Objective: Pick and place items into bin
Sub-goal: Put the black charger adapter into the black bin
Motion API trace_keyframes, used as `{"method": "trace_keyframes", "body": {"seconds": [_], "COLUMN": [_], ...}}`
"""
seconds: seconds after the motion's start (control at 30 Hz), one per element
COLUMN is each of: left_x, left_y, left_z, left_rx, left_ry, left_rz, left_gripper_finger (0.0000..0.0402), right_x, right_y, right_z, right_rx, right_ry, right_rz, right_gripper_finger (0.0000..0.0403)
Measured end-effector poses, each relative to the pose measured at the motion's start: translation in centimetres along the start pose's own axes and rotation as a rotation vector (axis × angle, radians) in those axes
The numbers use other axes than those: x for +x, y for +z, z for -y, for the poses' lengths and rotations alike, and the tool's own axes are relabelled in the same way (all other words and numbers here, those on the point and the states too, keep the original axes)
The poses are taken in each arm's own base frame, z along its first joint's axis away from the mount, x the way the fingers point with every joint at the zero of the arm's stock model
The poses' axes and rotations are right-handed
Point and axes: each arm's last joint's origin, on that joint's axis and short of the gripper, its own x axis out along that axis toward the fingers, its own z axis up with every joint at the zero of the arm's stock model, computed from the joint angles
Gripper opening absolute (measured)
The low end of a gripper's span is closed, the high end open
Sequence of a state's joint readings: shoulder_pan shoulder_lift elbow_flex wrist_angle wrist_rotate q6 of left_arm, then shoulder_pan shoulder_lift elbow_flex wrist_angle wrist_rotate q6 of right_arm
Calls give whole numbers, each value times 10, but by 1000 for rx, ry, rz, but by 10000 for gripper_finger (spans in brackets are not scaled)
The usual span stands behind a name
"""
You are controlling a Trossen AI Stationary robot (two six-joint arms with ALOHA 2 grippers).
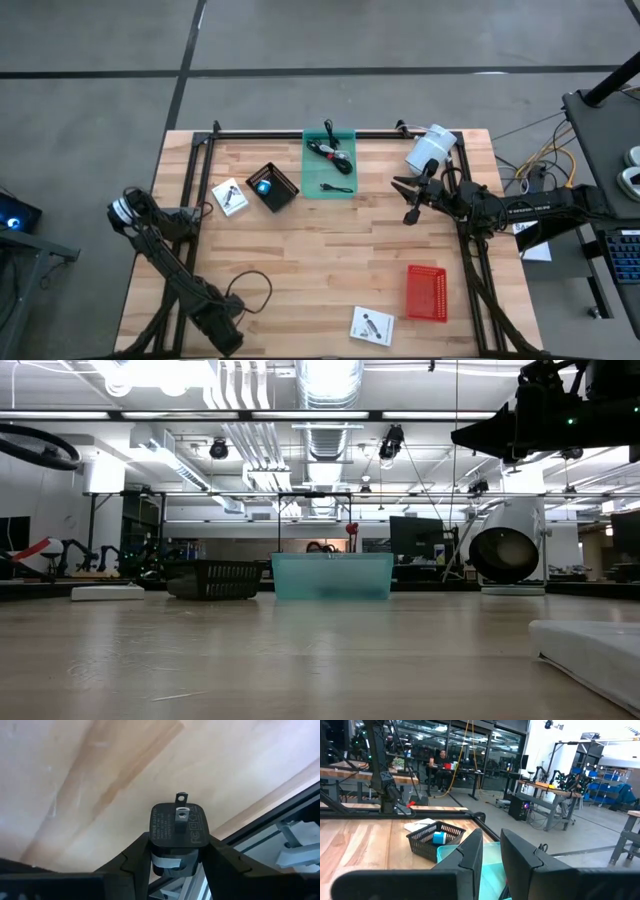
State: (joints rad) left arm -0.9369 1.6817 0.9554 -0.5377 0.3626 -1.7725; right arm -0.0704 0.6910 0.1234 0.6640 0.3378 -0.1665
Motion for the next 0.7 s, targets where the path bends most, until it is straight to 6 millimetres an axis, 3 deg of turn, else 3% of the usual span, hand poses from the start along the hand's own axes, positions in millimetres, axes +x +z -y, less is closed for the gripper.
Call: {"method": "trace_keyframes", "body": {"seconds": [0.2,0.4,0.7], "left_x": [-7,-15,-16], "left_y": [2,7,16], "left_z": [0,2,0], "left_rx": [9,87,174], "left_ry": [-38,-99,-90], "left_rz": [89,332,564], "left_gripper_finger": [129,129,129], "right_x": [0,0,0], "right_y": [0,0,0], "right_z": [0,0,0], "right_rx": [0,0,0], "right_ry": [0,0,0], "right_rz": [0,1,1], "right_gripper_finger": [57,57,57]}}
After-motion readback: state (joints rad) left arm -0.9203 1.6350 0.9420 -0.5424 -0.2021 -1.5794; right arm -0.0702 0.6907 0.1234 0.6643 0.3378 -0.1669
